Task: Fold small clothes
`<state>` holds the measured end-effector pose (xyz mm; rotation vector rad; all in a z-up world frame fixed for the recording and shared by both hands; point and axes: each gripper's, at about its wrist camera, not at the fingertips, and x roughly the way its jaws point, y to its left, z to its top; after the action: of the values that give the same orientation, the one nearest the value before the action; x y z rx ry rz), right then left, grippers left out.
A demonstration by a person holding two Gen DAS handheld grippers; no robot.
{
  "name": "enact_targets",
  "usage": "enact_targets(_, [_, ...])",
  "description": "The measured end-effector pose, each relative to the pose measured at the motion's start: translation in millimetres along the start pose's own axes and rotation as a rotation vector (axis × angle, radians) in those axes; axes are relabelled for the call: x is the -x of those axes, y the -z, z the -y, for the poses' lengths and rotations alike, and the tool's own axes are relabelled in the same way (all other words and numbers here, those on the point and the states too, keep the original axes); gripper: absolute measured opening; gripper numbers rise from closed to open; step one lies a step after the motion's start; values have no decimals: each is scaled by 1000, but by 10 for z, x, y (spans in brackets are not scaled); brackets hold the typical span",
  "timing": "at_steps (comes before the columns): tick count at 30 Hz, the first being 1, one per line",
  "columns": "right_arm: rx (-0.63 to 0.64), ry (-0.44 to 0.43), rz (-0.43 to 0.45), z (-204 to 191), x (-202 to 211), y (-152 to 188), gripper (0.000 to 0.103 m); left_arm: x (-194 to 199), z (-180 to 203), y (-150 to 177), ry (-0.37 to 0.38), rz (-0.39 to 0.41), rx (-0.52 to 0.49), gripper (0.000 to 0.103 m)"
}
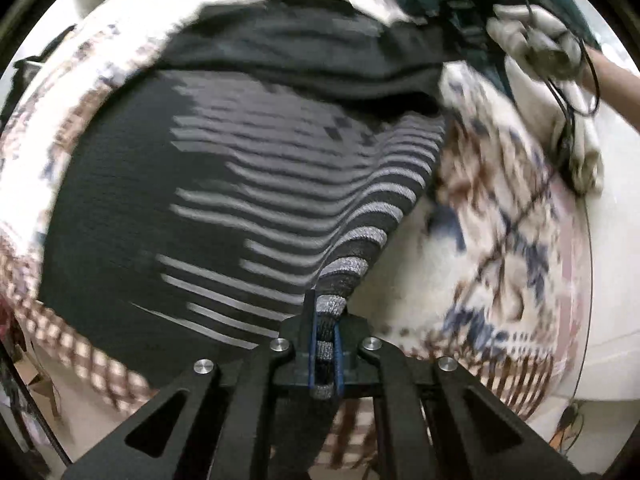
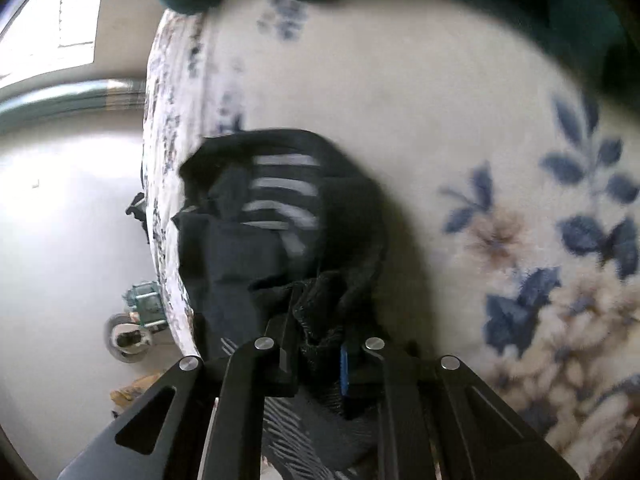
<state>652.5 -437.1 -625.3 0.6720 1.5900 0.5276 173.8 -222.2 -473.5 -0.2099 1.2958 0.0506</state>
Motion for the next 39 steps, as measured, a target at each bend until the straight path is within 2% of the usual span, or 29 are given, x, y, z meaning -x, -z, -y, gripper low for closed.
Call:
enact_targets(4, [117, 91, 8, -724, 204, -19, 13, 344, -452, -129, -19, 76, 1, 4])
enact_targets(7, [177, 143, -11, -1276, 184, -16, 13, 444, -919, -158, -11, 77, 58, 4])
enact_targets(10, [221, 199, -15, -1876, -58, -51, 13, 408, -1488, -210, 7, 61, 138, 4])
enact_targets(14, [200, 252, -10, -2524, -669, -198, 13, 217, -2186, -235, 34, 34, 246, 4])
enact_targets(15, [181, 264, -19, -2684, -935, -258, 13, 161, -2323, -233, 37, 30, 265, 4])
enact_targets(17, [156, 288, -23, -2870, -1336, -340, 13, 25, -2676, -259, 60, 11, 319, 4])
enact_targets(22, [144, 438, -74, -3243, -2567, -457, 13, -292, -3269, -286, 128, -43, 412, 5])
enact_targets(24, [114, 495, -89, -3290, -2904, -514, 14, -441, -3429, -295, 206, -85, 424, 9])
enact_targets(25, [75, 506, -98, -3284, -3037, -561, 21, -491, -3524, -286, 251, -104, 453, 9])
enact_targets(26, [58, 495, -107, -3277, -3091, -576, 39, -515, -3604, -272, 292, -118, 478, 12])
enact_targets(27, [31, 439, -118, -3282, -3127, -588, 50, -521, -3685, -251, 321, -131, 501, 23])
enact_targets(28, [4, 343, -111, -3305, -3085, -556, 69, -507, -3760, -227, 345, -136, 518, 36])
enact_targets(29, [-4, 269, -112, -3343, -3008, -494, 78, -473, -3847, -195, 379, -130, 532, 44])
enact_targets(30, [-2, 220, -116, -3373, -2931, -422, 79, -438, -3899, -176, 389, -125, 537, 57])
enact_targets(31, [11, 167, -111, -3409, -2801, -300, 79, -384, -3958, -159, 402, -114, 536, 58])
enact_targets(33, [50, 155, -97, -3425, -2558, -34, 79, -341, -3964, -186, 420, -118, 493, 58])
enact_targets(36, [127, 225, -97, -3301, -2240, 559, 79, -382, -3869, -303, 394, -143, 386, 58])
enact_targets(39, [171, 352, -111, -3019, -2090, 1155, 79, -544, -3648, -408, 348, -196, 254, 58])
